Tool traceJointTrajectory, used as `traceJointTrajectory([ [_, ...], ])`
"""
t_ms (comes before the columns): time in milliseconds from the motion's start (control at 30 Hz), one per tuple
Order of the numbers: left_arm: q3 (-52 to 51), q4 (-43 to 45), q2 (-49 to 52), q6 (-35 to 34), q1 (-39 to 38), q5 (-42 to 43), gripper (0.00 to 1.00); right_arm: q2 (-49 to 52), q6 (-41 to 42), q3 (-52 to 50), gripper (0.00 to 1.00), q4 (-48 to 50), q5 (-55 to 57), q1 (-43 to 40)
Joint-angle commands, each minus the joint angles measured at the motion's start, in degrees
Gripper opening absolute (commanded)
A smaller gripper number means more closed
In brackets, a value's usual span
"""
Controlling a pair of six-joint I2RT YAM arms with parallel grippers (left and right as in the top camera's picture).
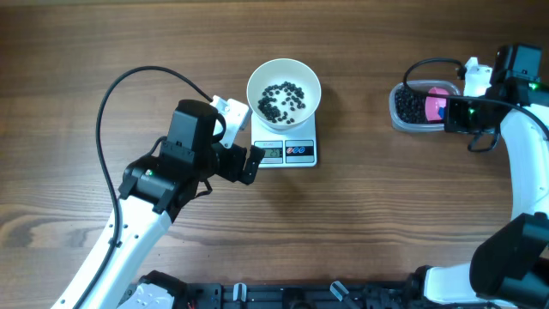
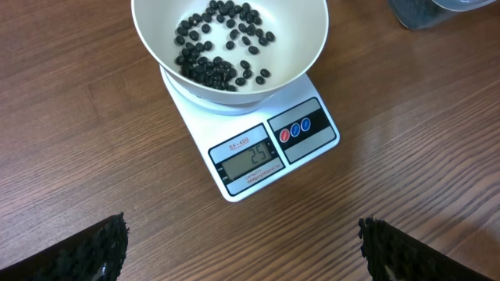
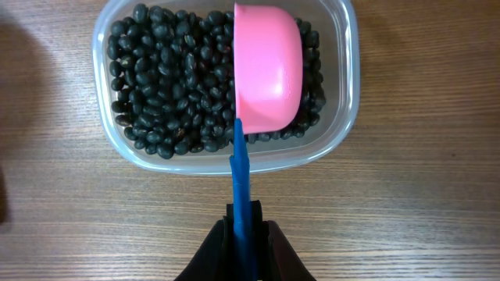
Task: Scoop item into bowl and weigh 150g on scale
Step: 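Drag the scoop through the black beans with the right gripper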
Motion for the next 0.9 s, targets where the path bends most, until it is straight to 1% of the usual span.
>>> traceJointTrajectory([
  [0,-0.37,0.2,0.15,0.07,-0.31,0.92,1.0,2.12,-0.96,-0.46,0.05,-0.02,-0.52,0.02],
  [67,-0.37,0.2,0.15,0.07,-0.31,0.9,1.0,2.32,-1.01,-0.46,0.04,-0.02,-1.2,0.02],
  [267,-0.37,0.2,0.15,0.09,-0.31,0.9,1.0,2.36,-0.98,-0.46,0.04,0.5,-8.92,0.02],
  [367,-0.37,0.2,0.15,0.09,-0.31,0.9,1.0,2.36,-1.01,-0.46,0.04,0.48,-10.75,0.02],
  [867,-0.37,0.2,0.15,0.09,-0.31,0.9,1.0,2.36,-1.05,-0.46,0.04,-0.33,-11.1,2.54],
])
